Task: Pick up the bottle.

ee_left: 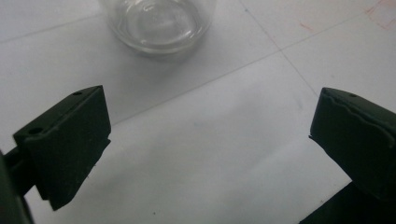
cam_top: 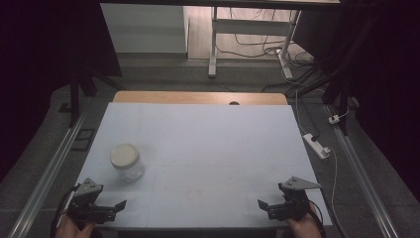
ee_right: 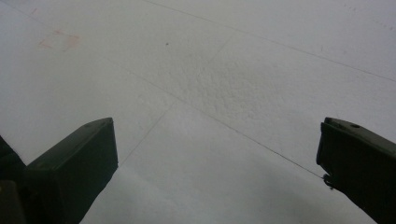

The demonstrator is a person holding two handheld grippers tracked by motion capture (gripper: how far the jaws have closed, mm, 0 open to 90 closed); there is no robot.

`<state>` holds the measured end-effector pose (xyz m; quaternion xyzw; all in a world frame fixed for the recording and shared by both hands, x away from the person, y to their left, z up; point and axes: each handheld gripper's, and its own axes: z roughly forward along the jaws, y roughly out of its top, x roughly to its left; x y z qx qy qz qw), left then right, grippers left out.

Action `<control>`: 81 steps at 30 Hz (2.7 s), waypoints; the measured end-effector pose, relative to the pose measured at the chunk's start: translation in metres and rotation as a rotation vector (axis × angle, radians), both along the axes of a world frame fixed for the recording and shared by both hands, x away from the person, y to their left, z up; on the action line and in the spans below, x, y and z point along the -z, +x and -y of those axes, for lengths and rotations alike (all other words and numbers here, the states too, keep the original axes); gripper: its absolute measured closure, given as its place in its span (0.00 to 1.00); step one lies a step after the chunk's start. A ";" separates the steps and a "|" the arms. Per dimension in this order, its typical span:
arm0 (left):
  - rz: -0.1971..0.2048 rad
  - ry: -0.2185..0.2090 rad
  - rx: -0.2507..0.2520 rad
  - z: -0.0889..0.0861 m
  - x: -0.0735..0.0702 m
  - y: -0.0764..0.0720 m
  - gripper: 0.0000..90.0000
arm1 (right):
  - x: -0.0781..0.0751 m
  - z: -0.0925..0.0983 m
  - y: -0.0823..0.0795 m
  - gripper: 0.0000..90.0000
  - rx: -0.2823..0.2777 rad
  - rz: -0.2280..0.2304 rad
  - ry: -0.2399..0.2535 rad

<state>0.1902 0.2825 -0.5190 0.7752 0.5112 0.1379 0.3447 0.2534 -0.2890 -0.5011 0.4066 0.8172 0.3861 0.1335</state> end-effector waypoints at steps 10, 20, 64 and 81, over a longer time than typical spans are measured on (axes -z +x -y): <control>0.043 -0.031 0.037 -0.003 -0.005 0.010 0.00 | 0.000 -0.001 0.001 0.00 -0.006 -0.010 -0.007; 0.067 -0.072 0.043 -0.004 -0.004 0.023 0.00 | 0.001 -0.002 0.001 0.00 -0.012 -0.015 -0.017; 0.127 0.007 0.053 0.008 -0.007 0.089 0.00 | 0.002 -0.003 0.002 0.00 -0.022 -0.029 -0.028; 0.110 0.003 0.072 0.009 -0.006 0.100 0.01 | 0.002 -0.004 0.003 0.00 -0.026 -0.038 -0.031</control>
